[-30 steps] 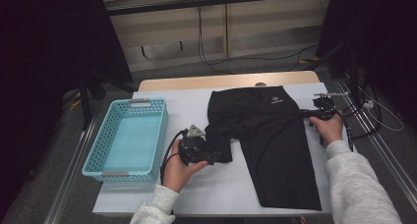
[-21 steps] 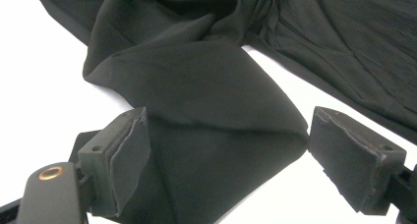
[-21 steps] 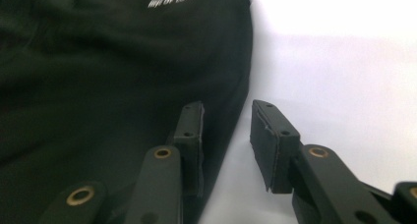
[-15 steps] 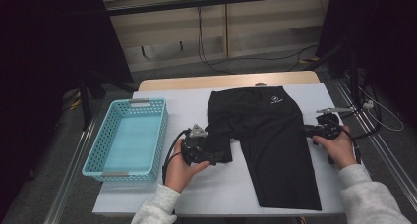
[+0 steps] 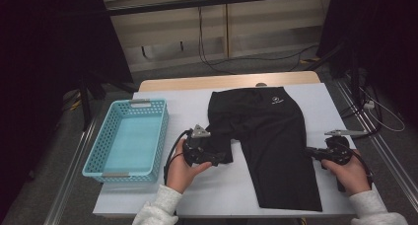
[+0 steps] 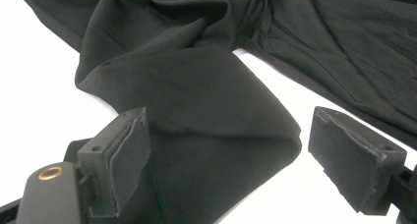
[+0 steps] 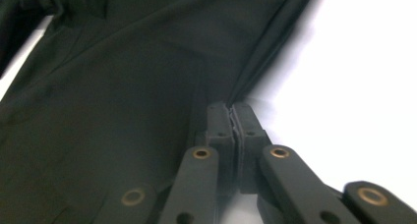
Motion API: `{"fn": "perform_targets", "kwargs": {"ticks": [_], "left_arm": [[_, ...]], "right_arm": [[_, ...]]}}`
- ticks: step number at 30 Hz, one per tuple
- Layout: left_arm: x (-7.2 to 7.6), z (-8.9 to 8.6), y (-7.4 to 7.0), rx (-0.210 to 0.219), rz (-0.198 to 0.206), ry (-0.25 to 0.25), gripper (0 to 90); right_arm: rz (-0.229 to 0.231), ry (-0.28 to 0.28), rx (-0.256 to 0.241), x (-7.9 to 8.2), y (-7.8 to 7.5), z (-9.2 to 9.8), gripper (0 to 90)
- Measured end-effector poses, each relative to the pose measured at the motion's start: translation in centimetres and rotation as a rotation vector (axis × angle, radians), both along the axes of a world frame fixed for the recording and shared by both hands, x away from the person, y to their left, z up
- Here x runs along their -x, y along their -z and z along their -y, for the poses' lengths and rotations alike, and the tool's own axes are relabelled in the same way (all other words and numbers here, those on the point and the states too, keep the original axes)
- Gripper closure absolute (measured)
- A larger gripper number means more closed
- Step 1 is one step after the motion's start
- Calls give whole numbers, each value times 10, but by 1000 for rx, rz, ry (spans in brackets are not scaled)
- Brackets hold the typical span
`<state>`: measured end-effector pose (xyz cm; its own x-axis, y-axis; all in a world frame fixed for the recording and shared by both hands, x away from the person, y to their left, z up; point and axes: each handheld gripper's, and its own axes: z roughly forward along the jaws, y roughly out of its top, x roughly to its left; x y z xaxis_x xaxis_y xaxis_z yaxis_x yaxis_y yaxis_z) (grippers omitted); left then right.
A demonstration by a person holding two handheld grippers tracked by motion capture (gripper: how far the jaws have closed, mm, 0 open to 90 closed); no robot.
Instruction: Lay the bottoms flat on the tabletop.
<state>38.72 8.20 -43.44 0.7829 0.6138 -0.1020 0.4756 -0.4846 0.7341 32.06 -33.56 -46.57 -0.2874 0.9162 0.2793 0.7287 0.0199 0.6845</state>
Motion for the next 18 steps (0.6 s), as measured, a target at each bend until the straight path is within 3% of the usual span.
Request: {"fn": "perform_targets", "kwargs": {"ticks": [5,10,15,18], "left_arm": [[2,2,-1,3,2,5,159],[2,2,0,-5,-4,11,159],[2,2,-1,1,-3,7,159],[1,0,-1,4,-1,3,159]], "right_arm": [[11,0,34,6,-5,7,896],[7,28,14,9,-2,25,893],[8,32,23,8,-1,29,888],[32,7,45,7,-1,25,795]]}}
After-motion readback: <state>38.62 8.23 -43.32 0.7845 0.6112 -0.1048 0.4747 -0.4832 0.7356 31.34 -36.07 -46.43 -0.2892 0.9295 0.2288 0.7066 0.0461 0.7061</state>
